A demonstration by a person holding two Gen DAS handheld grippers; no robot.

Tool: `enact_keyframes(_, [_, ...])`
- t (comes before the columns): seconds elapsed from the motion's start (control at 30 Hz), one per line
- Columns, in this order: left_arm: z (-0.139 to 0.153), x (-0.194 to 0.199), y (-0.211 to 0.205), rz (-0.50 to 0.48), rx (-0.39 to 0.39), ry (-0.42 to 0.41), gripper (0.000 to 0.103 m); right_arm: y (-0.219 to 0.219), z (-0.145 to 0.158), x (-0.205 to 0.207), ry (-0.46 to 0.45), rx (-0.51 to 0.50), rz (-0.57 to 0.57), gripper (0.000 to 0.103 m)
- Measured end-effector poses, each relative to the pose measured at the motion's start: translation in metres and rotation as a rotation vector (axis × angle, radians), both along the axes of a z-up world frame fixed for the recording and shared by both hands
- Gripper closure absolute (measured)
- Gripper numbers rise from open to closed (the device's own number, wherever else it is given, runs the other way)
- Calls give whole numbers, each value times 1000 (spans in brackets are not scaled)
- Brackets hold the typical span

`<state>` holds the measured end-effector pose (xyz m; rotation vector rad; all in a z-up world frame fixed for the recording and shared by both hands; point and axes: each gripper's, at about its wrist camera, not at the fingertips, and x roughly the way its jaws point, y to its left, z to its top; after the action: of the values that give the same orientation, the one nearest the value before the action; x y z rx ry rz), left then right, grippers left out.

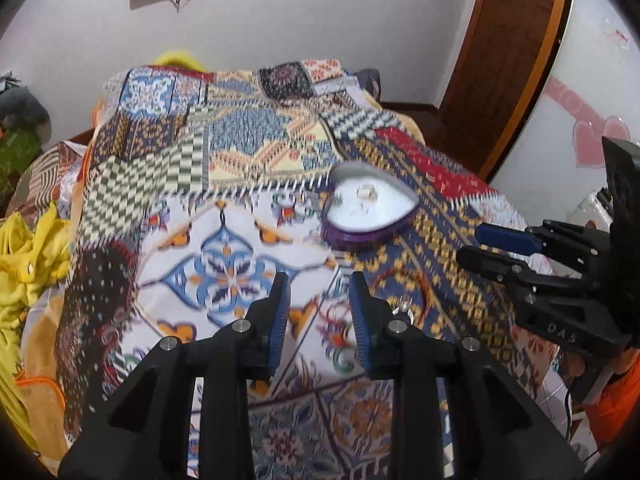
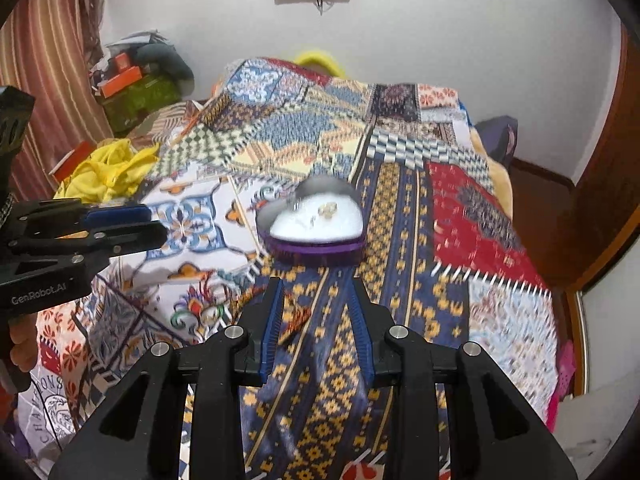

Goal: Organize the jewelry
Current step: 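Move the right gripper to the red beaded bracelet and grasp it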

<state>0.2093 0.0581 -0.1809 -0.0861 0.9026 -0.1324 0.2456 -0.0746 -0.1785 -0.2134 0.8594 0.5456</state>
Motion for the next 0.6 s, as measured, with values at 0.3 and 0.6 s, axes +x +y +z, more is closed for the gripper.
enact_keyframes(0.3, [-34, -4, -6, -51, -14, 89, 74, 2, -37, 2, 106, -21, -6, 74])
enact_keyframes(0.6, [-49, -6, -27, -120, 2, 102, 74, 9, -39, 4, 112, 16, 21, 74])
